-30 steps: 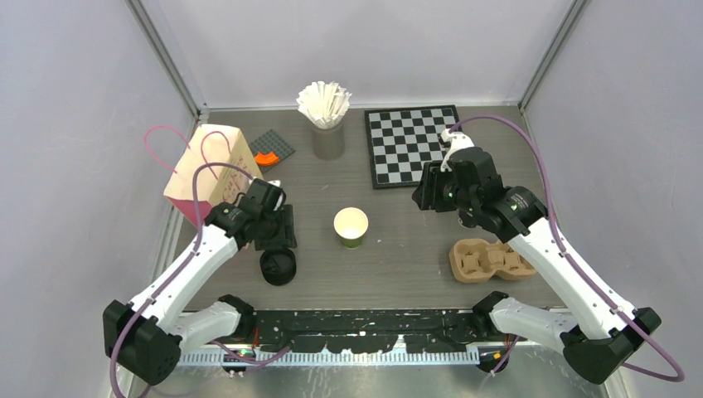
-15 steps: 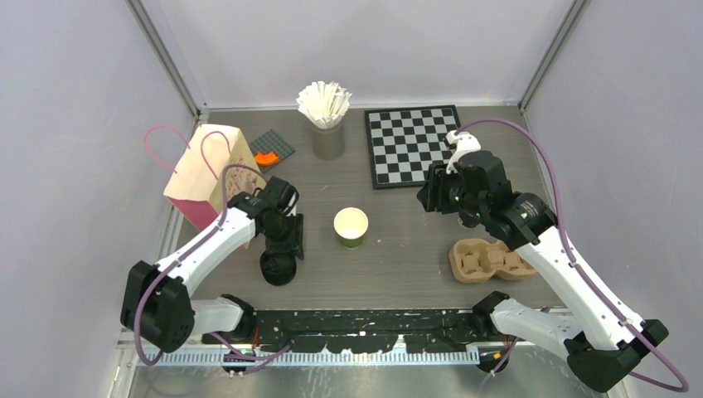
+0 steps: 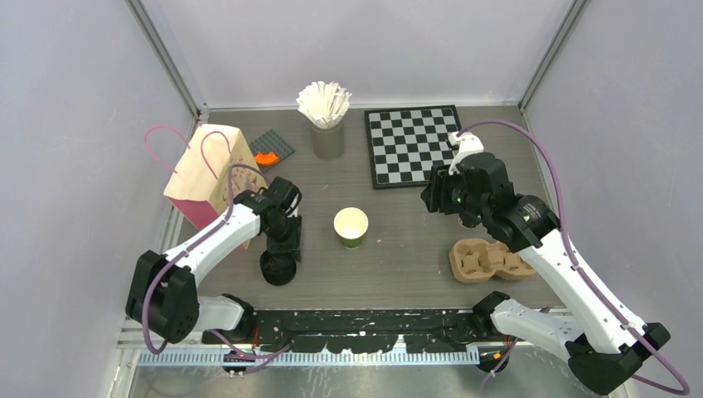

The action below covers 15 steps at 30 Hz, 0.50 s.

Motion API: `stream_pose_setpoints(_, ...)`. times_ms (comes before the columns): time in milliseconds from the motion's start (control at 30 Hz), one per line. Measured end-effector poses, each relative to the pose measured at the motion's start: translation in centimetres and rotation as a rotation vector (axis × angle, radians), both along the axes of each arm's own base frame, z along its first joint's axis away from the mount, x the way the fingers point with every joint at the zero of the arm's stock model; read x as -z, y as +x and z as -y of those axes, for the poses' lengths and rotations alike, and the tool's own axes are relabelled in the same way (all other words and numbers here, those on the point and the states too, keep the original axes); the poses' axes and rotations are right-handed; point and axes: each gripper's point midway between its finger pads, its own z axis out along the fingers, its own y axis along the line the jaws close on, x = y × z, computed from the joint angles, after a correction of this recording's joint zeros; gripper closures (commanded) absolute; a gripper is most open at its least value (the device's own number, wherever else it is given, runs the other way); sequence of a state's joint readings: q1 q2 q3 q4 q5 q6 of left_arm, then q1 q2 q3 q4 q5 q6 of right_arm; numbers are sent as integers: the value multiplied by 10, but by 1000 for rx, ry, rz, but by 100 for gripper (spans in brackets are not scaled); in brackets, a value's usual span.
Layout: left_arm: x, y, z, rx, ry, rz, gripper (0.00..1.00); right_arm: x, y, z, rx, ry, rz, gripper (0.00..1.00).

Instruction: Pack the takeout coffee

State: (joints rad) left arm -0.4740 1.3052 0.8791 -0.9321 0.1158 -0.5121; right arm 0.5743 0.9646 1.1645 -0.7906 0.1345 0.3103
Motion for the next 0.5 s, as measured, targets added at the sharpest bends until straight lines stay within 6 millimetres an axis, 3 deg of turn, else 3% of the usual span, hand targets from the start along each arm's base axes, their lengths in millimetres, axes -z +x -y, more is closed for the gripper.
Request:
stream_pose_setpoints(367, 4, -2, 1, 16, 7, -15, 99, 1, -1, 3, 7, -1, 11, 48)
stream_pose_setpoints(500, 3, -2, 3, 24, 1, -14, 100, 7, -2, 4, 8, -11, -2, 48)
